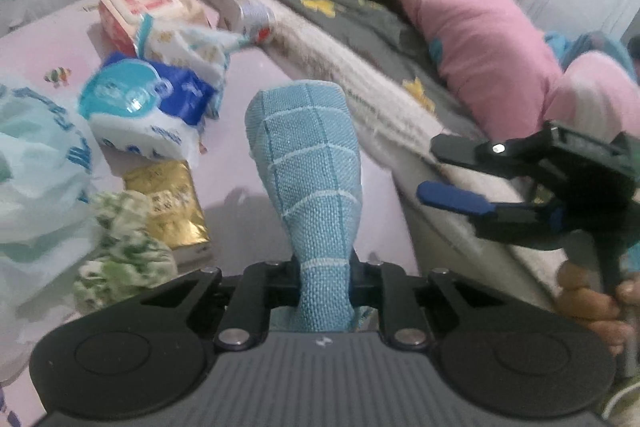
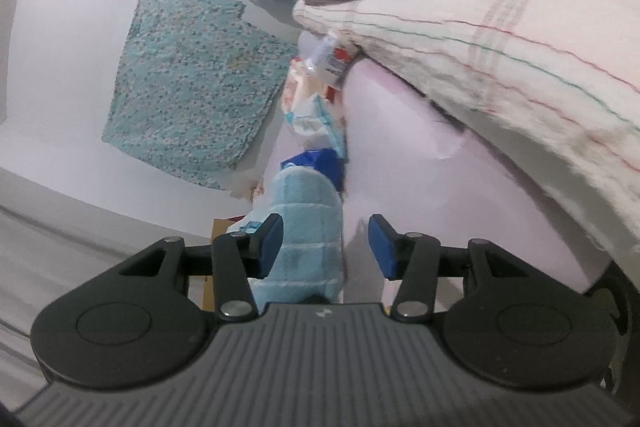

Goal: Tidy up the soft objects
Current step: 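Open the right tool off the towel while the left tool lifts it, then carry the towel into the cardboard box with the left tool and open it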

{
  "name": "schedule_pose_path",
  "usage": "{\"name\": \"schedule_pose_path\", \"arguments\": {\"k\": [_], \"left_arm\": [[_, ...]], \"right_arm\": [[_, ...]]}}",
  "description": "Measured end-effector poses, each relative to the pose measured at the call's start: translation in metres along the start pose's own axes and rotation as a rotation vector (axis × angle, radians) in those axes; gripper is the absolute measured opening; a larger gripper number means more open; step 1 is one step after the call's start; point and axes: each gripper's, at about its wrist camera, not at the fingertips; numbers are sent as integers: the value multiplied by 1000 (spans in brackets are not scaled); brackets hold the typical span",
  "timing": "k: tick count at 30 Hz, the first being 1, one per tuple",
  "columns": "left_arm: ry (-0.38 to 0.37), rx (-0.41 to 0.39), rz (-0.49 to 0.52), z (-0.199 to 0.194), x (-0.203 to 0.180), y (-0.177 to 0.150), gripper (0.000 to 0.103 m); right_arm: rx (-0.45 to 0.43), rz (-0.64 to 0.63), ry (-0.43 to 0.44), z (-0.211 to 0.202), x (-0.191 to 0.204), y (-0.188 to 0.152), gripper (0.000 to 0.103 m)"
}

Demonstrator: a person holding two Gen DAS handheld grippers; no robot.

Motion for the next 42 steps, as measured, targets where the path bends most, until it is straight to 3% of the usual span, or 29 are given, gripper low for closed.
{"name": "schedule_pose_path", "arguments": {"k": [11, 15, 18, 21, 23, 27, 30, 34, 36, 42], "left_arm": [[24, -183, -135, -96, 62, 4, 17], [111, -262, -221, -139, 107, 4, 17], [234, -317, -288, -172, 148, 3, 18], [352, -323, -366, -194, 194, 2, 18], [405, -292, -402, -198, 226, 1, 18], [457, -153, -482, -176, 289, 1, 18], [502, -34, -467, -147, 325, -6, 18], [395, 173, -569, -102, 366, -12, 18], [361, 232, -602, -85, 381, -21, 18], [419, 325, -664, -68, 400, -62, 18]], "right_arm": [[62, -29, 50, 39, 22, -7, 52], [94, -40, 71, 62, 30, -7, 52], [127, -45, 83, 80, 34, -11, 53], [164, -37, 84, 99, 32, -17, 53], [187, -29, 79, 111, 31, -21, 53], [213, -24, 68, 130, 31, -28, 53], [220, -24, 60, 139, 33, -31, 53], [223, -21, 42, 149, 33, -32, 53], [222, -18, 33, 151, 33, -32, 53], [222, -7, 15, 155, 28, -30, 54]]}}
Point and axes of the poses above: each gripper's, at about its wrist camera, not at the fingertips, and z roughly the way its jaws point, x to its left, y to its top, and after that the axes turned 14 degrees about y, right-handed
